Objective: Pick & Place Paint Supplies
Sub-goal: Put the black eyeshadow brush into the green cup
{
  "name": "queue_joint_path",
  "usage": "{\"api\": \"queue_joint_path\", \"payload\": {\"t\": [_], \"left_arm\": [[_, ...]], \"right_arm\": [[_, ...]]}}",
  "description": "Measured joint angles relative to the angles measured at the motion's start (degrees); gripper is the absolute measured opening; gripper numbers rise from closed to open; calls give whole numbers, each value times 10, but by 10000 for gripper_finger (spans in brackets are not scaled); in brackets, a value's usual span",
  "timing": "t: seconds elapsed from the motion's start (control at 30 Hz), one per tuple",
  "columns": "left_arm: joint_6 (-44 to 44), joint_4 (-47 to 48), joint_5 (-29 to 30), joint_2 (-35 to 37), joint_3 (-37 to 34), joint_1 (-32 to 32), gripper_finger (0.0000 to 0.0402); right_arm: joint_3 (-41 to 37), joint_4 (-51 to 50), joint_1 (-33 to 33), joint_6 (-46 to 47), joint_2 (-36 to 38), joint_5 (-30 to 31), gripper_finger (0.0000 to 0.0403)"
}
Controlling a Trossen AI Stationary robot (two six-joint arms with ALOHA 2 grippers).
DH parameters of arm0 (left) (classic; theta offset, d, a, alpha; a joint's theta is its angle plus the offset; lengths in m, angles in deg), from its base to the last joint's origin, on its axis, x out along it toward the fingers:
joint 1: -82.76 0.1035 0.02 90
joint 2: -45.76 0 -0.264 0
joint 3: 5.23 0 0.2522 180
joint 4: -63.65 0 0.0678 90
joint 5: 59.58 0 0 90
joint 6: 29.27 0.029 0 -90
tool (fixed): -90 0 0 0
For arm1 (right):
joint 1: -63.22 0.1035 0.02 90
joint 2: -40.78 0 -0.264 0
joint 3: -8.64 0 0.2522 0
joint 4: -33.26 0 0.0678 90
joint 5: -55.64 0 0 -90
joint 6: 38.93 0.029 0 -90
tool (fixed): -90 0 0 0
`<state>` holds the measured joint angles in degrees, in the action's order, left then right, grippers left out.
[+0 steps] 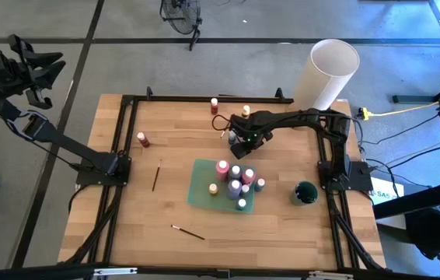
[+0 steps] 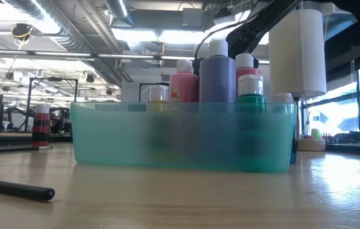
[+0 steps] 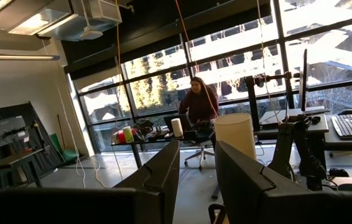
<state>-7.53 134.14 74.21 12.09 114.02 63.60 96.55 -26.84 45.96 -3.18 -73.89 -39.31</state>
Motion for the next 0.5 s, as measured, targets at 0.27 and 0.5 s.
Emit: {"api": "queue_joint_path", "payload": {"t": [0.27, 0.5], "left_arm": [[0, 0, 0, 0, 0, 0, 98], [0, 0, 0, 0, 0, 0, 98]], "right_arm": [[0, -6, 0, 0, 0, 5, 91], [-1, -11, -5, -2, -1, 5, 67]]}}
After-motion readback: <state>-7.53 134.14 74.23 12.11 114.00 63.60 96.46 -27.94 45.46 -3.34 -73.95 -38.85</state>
